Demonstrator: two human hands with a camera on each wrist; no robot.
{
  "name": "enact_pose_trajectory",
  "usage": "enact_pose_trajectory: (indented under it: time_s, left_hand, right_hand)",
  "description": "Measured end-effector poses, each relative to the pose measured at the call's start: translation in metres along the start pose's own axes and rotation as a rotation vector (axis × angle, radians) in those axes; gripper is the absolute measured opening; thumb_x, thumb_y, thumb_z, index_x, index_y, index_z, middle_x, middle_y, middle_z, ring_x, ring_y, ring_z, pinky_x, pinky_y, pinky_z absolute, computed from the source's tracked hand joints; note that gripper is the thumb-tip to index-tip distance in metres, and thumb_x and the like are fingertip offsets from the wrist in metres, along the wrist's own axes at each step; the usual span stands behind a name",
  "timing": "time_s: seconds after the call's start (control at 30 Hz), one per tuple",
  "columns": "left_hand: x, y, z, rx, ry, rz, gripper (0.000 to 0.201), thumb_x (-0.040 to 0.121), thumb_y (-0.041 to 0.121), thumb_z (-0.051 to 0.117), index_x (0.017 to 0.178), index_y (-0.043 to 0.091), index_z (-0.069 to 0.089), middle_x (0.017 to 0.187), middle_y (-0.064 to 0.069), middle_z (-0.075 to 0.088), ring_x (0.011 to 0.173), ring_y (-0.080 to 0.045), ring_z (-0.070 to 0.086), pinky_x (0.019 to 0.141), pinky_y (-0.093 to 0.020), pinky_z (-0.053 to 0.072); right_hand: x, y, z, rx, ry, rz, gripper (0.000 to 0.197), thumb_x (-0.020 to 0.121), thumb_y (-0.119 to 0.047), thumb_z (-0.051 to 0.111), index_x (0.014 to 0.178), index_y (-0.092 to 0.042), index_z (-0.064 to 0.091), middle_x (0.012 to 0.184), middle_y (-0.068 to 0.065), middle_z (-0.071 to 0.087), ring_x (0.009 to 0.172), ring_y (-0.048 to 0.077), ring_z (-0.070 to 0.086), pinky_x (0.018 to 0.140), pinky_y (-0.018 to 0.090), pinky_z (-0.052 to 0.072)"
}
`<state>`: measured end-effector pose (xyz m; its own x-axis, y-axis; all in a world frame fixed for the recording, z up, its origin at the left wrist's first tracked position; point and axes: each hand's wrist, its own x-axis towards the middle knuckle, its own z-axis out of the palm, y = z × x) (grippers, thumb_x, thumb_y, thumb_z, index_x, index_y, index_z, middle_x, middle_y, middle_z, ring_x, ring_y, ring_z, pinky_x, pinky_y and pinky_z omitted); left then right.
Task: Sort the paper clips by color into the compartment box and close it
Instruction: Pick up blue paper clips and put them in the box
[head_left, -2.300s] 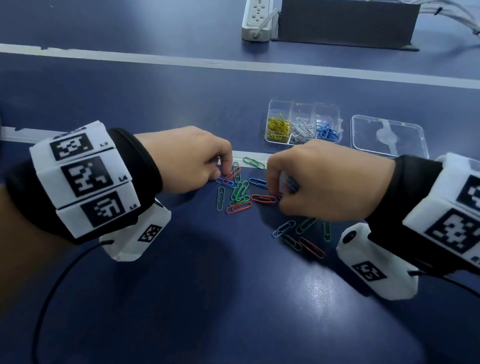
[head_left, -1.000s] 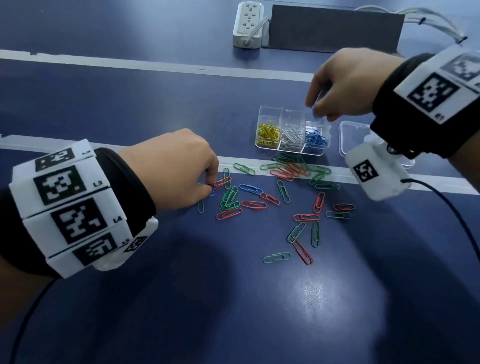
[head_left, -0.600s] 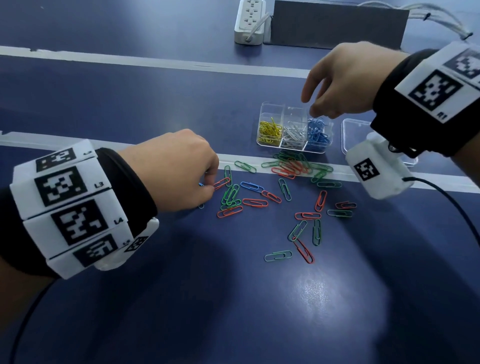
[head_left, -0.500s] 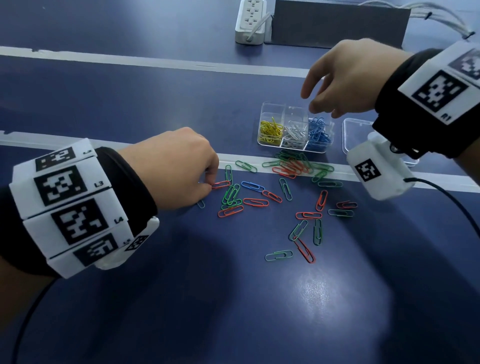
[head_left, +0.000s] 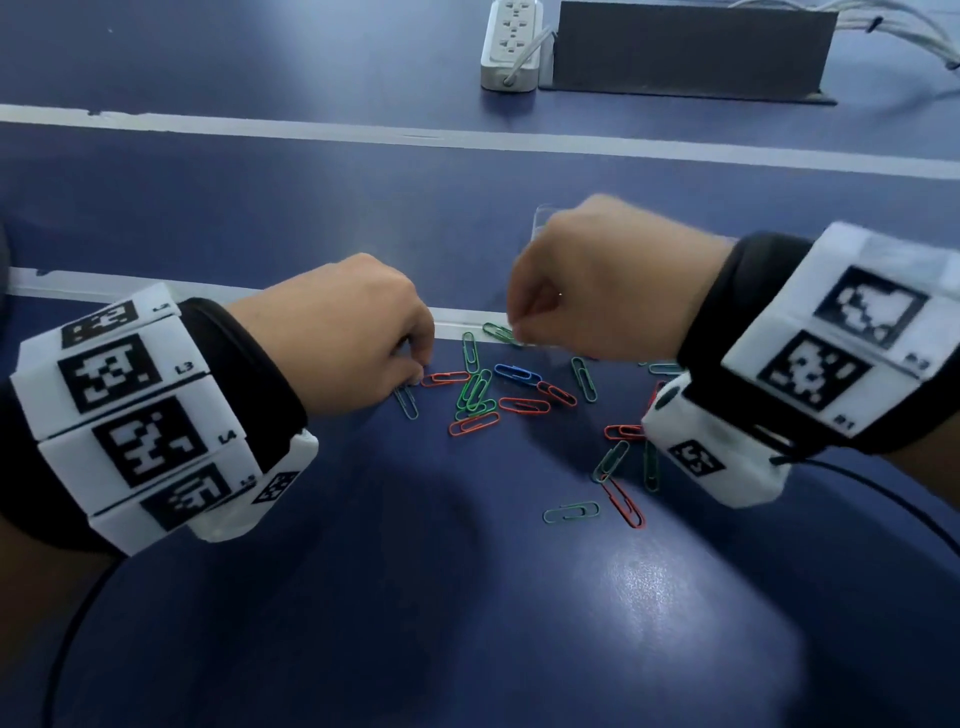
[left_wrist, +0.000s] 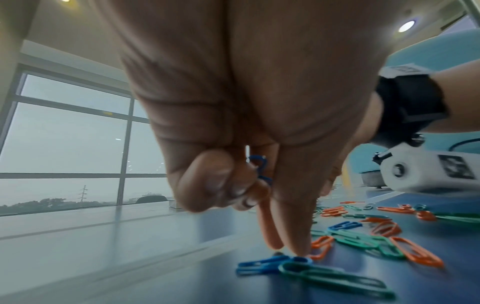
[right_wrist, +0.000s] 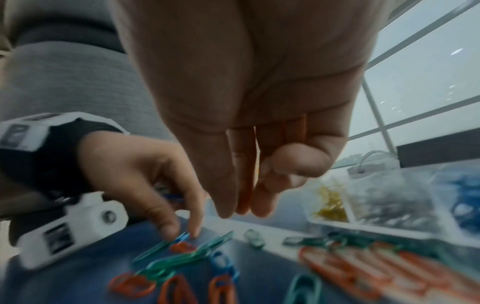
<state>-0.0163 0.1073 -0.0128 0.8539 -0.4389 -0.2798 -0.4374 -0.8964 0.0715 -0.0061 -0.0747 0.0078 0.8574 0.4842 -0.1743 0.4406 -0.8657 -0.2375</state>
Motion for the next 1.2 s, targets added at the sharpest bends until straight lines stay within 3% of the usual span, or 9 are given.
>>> enact_pose_trajectory:
  time_s: [0.13, 0.33, 0.53, 0.63, 0.77, 0.87, 0.97, 1.1, 1.2]
  left_hand:
    - [-0.001, -0.01, -0.002, 0.001, -0.018, -0.026, 0.018, 0.081, 0.033, 0.064, 0.097, 0.028, 0.07, 0.079, 0.004, 0.057, 0.072, -0.014, 0.043, 0.075, -0.028, 0.044]
    - [-0.005, -0.018, -0.002, -0.014, 0.002, -0.003, 0.008, 0.08, 0.025, 0.066, 0.084, 0.025, 0.072, 0.077, 0.004, 0.057, 0.061, 0.003, 0.04, 0.066, -0.021, 0.034]
    - [-0.009, -0.017, -0.003, -0.021, -0.031, -0.021, 0.011, 0.078, 0.024, 0.055, 0.076, 0.022, 0.066, 0.074, 0.005, 0.059, 0.065, -0.008, 0.049, 0.06, -0.019, 0.038]
    - [-0.006, -0.013, -0.004, -0.012, 0.015, -0.014, 0.015, 0.079, 0.03, 0.055, 0.077, 0.023, 0.068, 0.075, 0.004, 0.059, 0.065, -0.006, 0.046, 0.067, -0.024, 0.041]
    - [-0.002, -0.009, -0.004, 0.022, 0.002, 0.011, 0.016, 0.081, 0.038, 0.058, 0.082, 0.026, 0.07, 0.077, 0.006, 0.057, 0.062, -0.002, 0.04, 0.074, -0.029, 0.047]
    - [-0.003, -0.009, -0.005, 0.039, -0.037, 0.017, 0.02, 0.081, 0.041, 0.061, 0.091, 0.028, 0.072, 0.077, 0.008, 0.056, 0.065, -0.007, 0.043, 0.075, -0.029, 0.048]
    - [-0.004, -0.007, -0.005, 0.086, -0.076, 0.038, 0.023, 0.079, 0.04, 0.065, 0.098, 0.029, 0.071, 0.072, 0.01, 0.048, 0.064, -0.007, 0.039, 0.075, -0.026, 0.046]
    - [-0.007, -0.003, -0.006, 0.099, -0.101, 0.077, 0.011, 0.08, 0.03, 0.063, 0.078, 0.024, 0.072, 0.073, 0.008, 0.059, 0.059, -0.003, 0.042, 0.071, -0.028, 0.049]
    - [-0.008, -0.001, -0.009, 0.098, -0.119, 0.052, 0.013, 0.074, 0.03, 0.062, 0.062, 0.026, 0.063, 0.069, 0.006, 0.058, 0.058, -0.002, 0.044, 0.067, -0.029, 0.05]
  right_hand:
    - [0.002, -0.012, 0.016, -0.06, -0.087, -0.047, 0.016, 0.075, -0.018, 0.06, 0.084, -0.016, 0.073, 0.083, 0.01, 0.071, 0.08, 0.033, 0.063, 0.071, 0.032, 0.054]
    - [0.001, -0.019, 0.018, -0.054, -0.12, -0.087, 0.021, 0.075, -0.016, 0.058, 0.091, -0.022, 0.071, 0.087, 0.003, 0.07, 0.082, 0.027, 0.061, 0.072, 0.029, 0.052]
    - [0.0, -0.018, 0.02, -0.026, -0.119, -0.057, 0.027, 0.076, -0.017, 0.055, 0.1, -0.026, 0.065, 0.082, 0.001, 0.058, 0.09, 0.029, 0.06, 0.07, 0.026, 0.045]
    - [-0.003, -0.017, 0.02, -0.013, -0.116, -0.052, 0.03, 0.078, -0.017, 0.054, 0.104, -0.026, 0.064, 0.083, 0.001, 0.056, 0.093, 0.028, 0.059, 0.073, 0.027, 0.045]
    - [-0.006, -0.017, 0.019, -0.008, -0.089, -0.063, 0.029, 0.08, -0.017, 0.053, 0.105, -0.024, 0.064, 0.092, 0.003, 0.066, 0.087, 0.026, 0.055, 0.073, 0.026, 0.044]
    - [-0.007, -0.015, 0.017, -0.017, -0.079, -0.069, 0.029, 0.08, -0.017, 0.053, 0.106, -0.023, 0.064, 0.08, -0.001, 0.054, 0.079, 0.022, 0.046, 0.071, 0.025, 0.041]
    - [-0.008, -0.014, 0.017, -0.019, -0.071, -0.079, 0.029, 0.08, -0.017, 0.053, 0.107, -0.024, 0.064, 0.08, -0.003, 0.052, 0.079, 0.021, 0.046, 0.072, 0.026, 0.042]
    - [-0.009, -0.011, 0.017, -0.011, -0.05, -0.084, 0.029, 0.081, -0.017, 0.051, 0.107, -0.024, 0.064, 0.079, -0.004, 0.052, 0.078, 0.019, 0.044, 0.071, 0.023, 0.038]
    - [-0.01, -0.005, 0.013, 0.017, -0.026, -0.07, 0.029, 0.08, -0.016, 0.052, 0.106, -0.025, 0.064, 0.081, -0.005, 0.053, 0.078, 0.019, 0.043, 0.075, 0.025, 0.043]
